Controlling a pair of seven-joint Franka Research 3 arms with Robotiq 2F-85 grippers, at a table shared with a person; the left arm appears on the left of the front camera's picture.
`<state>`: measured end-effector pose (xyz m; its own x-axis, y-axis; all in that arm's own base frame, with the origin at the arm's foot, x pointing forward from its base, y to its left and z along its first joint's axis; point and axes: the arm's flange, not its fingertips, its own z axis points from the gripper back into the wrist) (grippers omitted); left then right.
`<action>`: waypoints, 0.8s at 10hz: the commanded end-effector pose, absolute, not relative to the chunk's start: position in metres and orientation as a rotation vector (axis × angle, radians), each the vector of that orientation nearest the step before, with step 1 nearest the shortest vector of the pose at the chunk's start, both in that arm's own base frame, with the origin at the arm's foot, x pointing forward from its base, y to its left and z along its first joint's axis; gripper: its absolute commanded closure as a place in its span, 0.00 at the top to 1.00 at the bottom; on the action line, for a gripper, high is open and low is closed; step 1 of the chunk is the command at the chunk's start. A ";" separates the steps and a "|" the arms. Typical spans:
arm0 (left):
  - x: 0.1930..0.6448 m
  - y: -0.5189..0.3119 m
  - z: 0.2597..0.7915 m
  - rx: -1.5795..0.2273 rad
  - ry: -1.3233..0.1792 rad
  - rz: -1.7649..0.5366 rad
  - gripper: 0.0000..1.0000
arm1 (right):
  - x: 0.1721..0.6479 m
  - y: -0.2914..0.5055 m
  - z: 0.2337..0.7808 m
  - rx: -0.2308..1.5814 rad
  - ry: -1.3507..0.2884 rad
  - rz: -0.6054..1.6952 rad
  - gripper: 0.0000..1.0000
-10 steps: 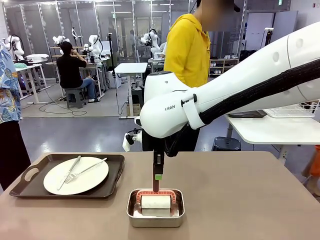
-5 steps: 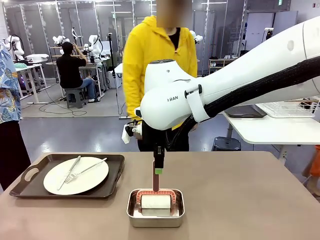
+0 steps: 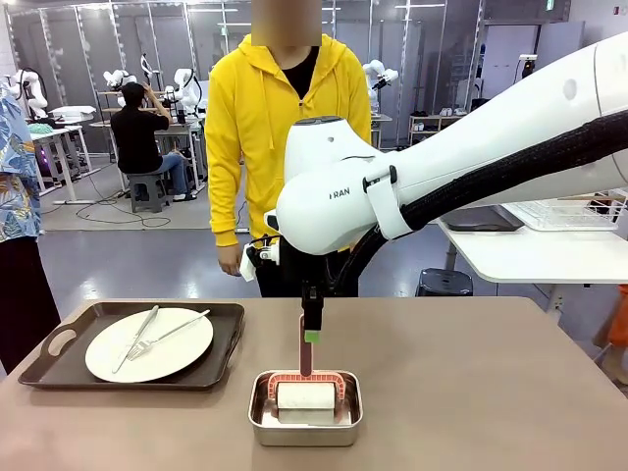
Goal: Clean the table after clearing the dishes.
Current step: Place the Lint Roller back on top of the Airtight Container.
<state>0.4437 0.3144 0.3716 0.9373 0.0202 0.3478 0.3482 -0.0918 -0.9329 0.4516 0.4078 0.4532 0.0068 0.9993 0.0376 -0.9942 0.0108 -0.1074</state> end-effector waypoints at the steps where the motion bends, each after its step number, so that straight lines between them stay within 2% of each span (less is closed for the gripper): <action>1: 0.439 0.313 0.374 -1.636 -0.309 -0.280 1.00 | 0.450 0.408 0.454 -0.057 -0.112 1.563 0.95; 8: 0.439 0.313 0.374 -1.636 -0.309 -0.280 1.00 | 0.450 0.408 0.454 -0.057 -0.112 1.563 0.95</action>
